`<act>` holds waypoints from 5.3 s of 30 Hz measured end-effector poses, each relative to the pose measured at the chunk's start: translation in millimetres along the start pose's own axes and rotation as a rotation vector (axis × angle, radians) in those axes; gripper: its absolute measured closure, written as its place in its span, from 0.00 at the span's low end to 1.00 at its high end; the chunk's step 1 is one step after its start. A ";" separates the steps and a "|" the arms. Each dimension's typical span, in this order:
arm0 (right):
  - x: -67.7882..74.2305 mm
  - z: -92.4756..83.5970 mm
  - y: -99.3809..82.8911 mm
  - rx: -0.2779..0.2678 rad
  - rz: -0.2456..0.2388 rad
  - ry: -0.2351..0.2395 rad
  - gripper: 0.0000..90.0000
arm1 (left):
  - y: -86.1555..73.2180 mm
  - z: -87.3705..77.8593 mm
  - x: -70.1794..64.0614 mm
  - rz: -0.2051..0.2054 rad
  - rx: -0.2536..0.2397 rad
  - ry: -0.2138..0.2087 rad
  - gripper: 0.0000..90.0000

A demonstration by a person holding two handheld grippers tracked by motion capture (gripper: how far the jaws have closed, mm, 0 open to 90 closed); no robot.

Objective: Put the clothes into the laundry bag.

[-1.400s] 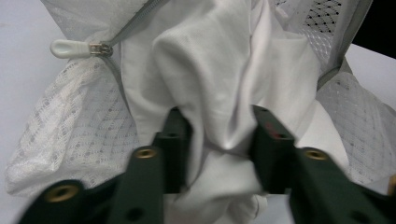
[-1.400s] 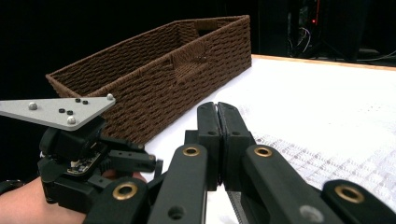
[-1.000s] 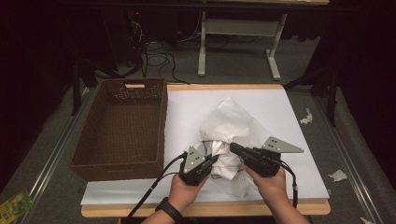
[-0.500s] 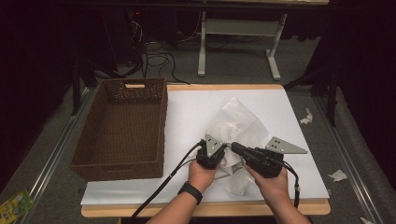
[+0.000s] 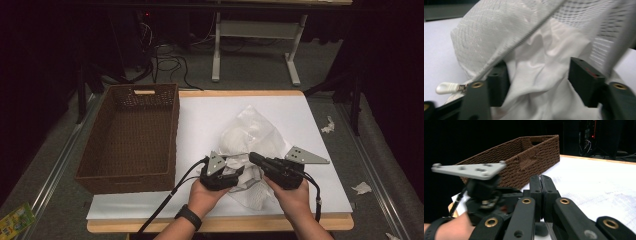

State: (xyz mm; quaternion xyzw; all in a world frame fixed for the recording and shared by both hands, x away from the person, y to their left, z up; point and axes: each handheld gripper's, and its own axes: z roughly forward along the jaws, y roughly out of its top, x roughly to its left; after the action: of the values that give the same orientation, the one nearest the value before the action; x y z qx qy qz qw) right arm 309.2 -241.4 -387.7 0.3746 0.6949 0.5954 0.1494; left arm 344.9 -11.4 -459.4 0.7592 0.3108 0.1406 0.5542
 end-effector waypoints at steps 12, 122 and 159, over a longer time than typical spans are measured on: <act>1.5 1.5 -0.9 0.007 0.001 -0.004 1.00 | -18.7 -10.7 -5.4 -0.001 0.083 -0.024 0.23; -52.4 -29.8 -60.6 0.293 0.131 -0.370 0.33 | -12.7 -7.6 22.6 0.100 0.071 0.109 0.44; -107.5 36.4 -30.9 0.260 0.057 -0.393 0.72 | -22.7 -40.5 12.2 0.071 0.017 0.115 0.59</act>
State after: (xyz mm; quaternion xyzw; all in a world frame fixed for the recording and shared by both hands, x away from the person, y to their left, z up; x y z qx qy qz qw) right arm 395.0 -290.7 -451.4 0.5187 0.7126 0.4203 0.2156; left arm 324.5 31.1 -468.1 0.7651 0.3162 0.2011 0.5237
